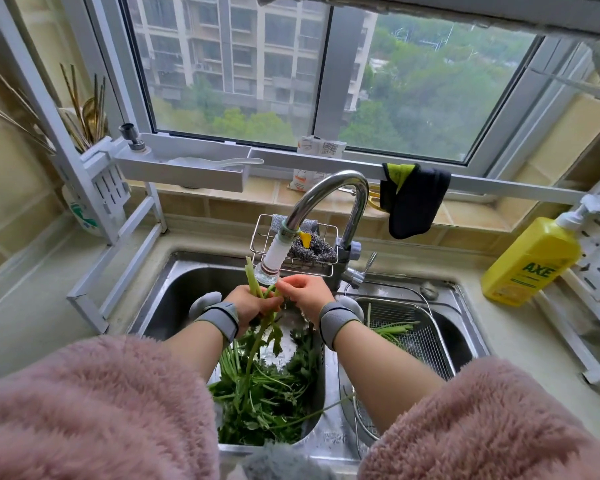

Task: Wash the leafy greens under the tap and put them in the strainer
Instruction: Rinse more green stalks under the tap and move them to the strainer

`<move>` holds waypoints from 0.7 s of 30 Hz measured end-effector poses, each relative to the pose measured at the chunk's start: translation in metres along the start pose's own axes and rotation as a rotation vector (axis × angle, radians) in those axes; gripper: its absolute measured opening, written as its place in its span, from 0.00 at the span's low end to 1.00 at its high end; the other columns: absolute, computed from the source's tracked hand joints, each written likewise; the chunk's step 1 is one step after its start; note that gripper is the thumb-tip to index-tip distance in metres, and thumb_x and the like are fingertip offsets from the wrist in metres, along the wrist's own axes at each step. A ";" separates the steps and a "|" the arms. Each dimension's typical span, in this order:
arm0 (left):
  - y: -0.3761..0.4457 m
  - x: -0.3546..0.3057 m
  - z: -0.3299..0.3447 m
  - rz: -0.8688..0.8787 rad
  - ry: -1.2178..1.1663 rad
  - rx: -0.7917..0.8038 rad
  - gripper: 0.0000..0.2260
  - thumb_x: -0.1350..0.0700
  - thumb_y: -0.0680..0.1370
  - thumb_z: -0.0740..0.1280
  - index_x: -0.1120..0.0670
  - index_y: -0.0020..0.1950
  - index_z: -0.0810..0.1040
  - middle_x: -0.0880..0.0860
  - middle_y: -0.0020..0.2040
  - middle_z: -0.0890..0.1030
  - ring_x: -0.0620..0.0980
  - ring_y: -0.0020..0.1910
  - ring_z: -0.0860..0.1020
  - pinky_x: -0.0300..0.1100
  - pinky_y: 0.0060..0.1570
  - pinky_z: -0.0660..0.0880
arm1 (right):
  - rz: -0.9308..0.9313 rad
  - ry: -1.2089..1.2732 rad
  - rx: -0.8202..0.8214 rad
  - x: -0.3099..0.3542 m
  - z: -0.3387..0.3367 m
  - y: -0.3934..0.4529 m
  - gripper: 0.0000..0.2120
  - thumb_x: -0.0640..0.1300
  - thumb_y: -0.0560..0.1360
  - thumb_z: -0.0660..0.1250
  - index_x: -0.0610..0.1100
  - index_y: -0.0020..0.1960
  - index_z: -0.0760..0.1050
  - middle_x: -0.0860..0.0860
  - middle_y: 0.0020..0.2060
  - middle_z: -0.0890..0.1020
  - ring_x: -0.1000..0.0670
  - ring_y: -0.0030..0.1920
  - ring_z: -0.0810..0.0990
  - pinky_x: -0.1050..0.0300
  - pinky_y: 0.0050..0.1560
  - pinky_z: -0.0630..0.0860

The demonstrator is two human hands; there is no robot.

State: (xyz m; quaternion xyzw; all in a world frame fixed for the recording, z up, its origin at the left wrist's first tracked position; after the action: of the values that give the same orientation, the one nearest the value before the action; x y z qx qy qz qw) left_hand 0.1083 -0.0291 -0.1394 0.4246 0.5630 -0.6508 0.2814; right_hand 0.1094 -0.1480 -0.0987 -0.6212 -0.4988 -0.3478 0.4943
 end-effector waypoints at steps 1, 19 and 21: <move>0.001 0.000 0.002 0.001 -0.008 0.006 0.03 0.63 0.72 0.72 0.60 0.38 0.79 0.57 0.36 0.80 0.55 0.38 0.76 0.51 0.50 0.75 | -0.017 -0.024 0.004 0.002 0.000 0.002 0.12 0.42 0.75 0.68 0.35 0.53 0.80 0.54 0.35 0.79 0.58 0.36 0.75 0.65 0.41 0.74; -0.001 0.002 0.007 -0.036 -0.013 0.063 0.07 0.61 0.78 0.64 0.60 0.41 0.76 0.56 0.37 0.76 0.51 0.37 0.74 0.43 0.41 0.71 | -0.053 0.029 0.012 0.006 0.000 0.007 0.11 0.37 0.75 0.67 0.33 0.55 0.78 0.52 0.34 0.78 0.57 0.35 0.75 0.69 0.38 0.74; -0.002 0.005 0.010 -0.054 -0.037 0.092 0.07 0.61 0.79 0.63 0.60 0.42 0.76 0.57 0.37 0.76 0.53 0.37 0.75 0.44 0.41 0.73 | -0.078 -0.006 0.004 0.009 -0.001 0.007 0.11 0.37 0.75 0.66 0.33 0.56 0.77 0.52 0.36 0.78 0.59 0.36 0.75 0.71 0.38 0.73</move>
State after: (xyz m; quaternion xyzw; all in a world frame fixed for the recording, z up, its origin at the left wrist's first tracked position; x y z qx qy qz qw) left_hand 0.1023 -0.0378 -0.1425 0.4097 0.5385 -0.6910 0.2544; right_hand 0.1187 -0.1466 -0.0925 -0.6012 -0.5249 -0.3640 0.4802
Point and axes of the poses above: each hand's wrist, its own y-axis towards the middle knuckle, its own z-axis out of the palm, x = y × z, the point moved 10 cm from there along y, towards the middle knuckle
